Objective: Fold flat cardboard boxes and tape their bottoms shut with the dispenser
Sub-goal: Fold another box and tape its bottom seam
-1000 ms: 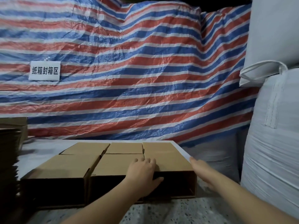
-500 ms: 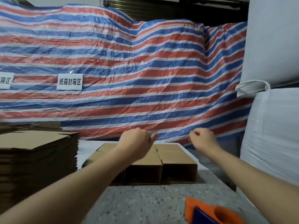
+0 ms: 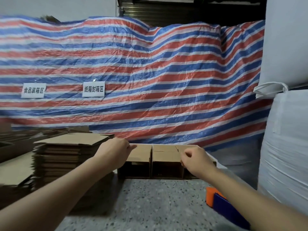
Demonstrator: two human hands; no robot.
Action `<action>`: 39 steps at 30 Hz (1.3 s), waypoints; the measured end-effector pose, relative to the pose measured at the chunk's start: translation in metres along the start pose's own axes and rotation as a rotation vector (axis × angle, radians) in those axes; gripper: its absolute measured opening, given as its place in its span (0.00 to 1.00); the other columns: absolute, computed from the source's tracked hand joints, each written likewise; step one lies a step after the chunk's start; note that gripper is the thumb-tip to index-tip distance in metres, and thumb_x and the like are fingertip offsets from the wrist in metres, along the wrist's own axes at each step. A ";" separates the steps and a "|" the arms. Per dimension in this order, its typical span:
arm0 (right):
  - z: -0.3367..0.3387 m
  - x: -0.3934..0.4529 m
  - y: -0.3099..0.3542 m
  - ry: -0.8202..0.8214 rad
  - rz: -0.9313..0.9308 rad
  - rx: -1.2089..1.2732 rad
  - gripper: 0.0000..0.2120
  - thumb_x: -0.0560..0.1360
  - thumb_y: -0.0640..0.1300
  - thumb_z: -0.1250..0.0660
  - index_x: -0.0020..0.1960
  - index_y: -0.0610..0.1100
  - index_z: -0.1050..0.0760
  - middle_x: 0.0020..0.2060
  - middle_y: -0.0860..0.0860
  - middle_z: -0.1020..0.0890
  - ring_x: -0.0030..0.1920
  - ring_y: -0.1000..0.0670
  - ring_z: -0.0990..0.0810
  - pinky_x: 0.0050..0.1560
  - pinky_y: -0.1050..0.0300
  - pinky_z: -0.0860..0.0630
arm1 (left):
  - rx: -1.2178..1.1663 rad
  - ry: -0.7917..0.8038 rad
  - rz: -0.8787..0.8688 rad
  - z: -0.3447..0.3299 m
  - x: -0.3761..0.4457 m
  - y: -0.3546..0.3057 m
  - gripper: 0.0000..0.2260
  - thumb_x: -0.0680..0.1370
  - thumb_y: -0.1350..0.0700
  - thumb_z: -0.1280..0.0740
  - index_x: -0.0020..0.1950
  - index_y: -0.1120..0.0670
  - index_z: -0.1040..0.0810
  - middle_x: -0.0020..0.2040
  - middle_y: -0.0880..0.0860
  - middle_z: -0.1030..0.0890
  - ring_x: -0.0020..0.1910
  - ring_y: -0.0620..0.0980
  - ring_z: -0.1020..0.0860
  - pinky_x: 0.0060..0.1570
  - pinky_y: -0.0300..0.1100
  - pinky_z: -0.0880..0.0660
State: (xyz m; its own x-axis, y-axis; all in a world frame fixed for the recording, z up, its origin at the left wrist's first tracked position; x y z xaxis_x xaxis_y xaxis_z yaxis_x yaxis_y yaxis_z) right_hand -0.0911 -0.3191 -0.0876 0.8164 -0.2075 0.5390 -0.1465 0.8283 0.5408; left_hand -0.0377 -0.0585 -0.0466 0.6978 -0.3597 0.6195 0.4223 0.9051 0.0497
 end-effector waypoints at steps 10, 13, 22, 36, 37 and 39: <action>-0.064 0.021 0.009 0.143 0.005 0.061 0.18 0.78 0.45 0.38 0.36 0.32 0.27 0.30 0.47 0.26 0.33 0.51 0.28 0.37 0.54 0.34 | 0.212 0.009 0.146 0.005 0.026 0.098 0.22 0.83 0.39 0.45 0.36 0.50 0.25 0.30 0.47 0.24 0.26 0.44 0.25 0.24 0.36 0.31; -0.068 0.030 0.018 0.143 0.023 0.066 0.19 0.79 0.46 0.39 0.38 0.32 0.26 0.30 0.42 0.25 0.33 0.50 0.28 0.37 0.55 0.34 | 0.225 -0.044 0.174 -0.001 0.033 0.120 0.28 0.80 0.32 0.49 0.41 0.51 0.21 0.38 0.48 0.19 0.38 0.46 0.20 0.36 0.41 0.25; -0.081 0.028 0.023 0.190 0.053 0.107 0.19 0.79 0.46 0.39 0.37 0.32 0.28 0.30 0.48 0.27 0.33 0.51 0.30 0.36 0.55 0.34 | 0.223 0.270 0.215 -0.055 0.018 0.144 0.25 0.79 0.33 0.45 0.68 0.47 0.31 0.64 0.50 0.24 0.64 0.50 0.26 0.67 0.50 0.31; -0.069 0.028 0.014 0.146 -0.026 0.094 0.16 0.78 0.44 0.38 0.32 0.45 0.30 0.29 0.49 0.27 0.31 0.51 0.30 0.33 0.56 0.35 | -0.193 -0.303 -0.027 0.028 0.013 0.096 0.08 0.81 0.55 0.35 0.54 0.57 0.19 0.47 0.53 0.18 0.43 0.55 0.20 0.40 0.46 0.26; -0.060 0.032 0.016 0.081 -0.024 0.073 0.15 0.79 0.44 0.37 0.33 0.44 0.29 0.29 0.51 0.26 0.31 0.52 0.30 0.32 0.56 0.35 | -0.247 -0.337 -0.061 0.044 0.015 0.089 0.08 0.81 0.57 0.34 0.54 0.58 0.18 0.46 0.53 0.18 0.42 0.55 0.21 0.39 0.45 0.28; -0.036 0.042 0.022 -0.039 -0.032 0.106 0.13 0.80 0.48 0.37 0.38 0.45 0.27 0.33 0.52 0.22 0.33 0.54 0.27 0.32 0.58 0.33 | -0.343 -0.391 -0.102 0.075 0.019 0.075 0.07 0.81 0.58 0.34 0.56 0.56 0.18 0.47 0.53 0.17 0.42 0.52 0.21 0.39 0.43 0.28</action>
State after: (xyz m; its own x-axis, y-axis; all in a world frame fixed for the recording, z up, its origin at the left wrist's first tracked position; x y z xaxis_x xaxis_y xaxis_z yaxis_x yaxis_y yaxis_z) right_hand -0.0402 -0.2906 -0.0762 0.7996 -0.2545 0.5439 -0.1805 0.7620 0.6219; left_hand -0.0359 0.0199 0.0278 0.4029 -0.2712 0.8742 0.6877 0.7199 -0.0937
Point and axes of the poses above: each hand's wrist, its own x-axis towards the middle knuckle, its own z-axis out of the back of the hand, y = z × x, the point moved 6 cm from there along x, towards the middle knuckle
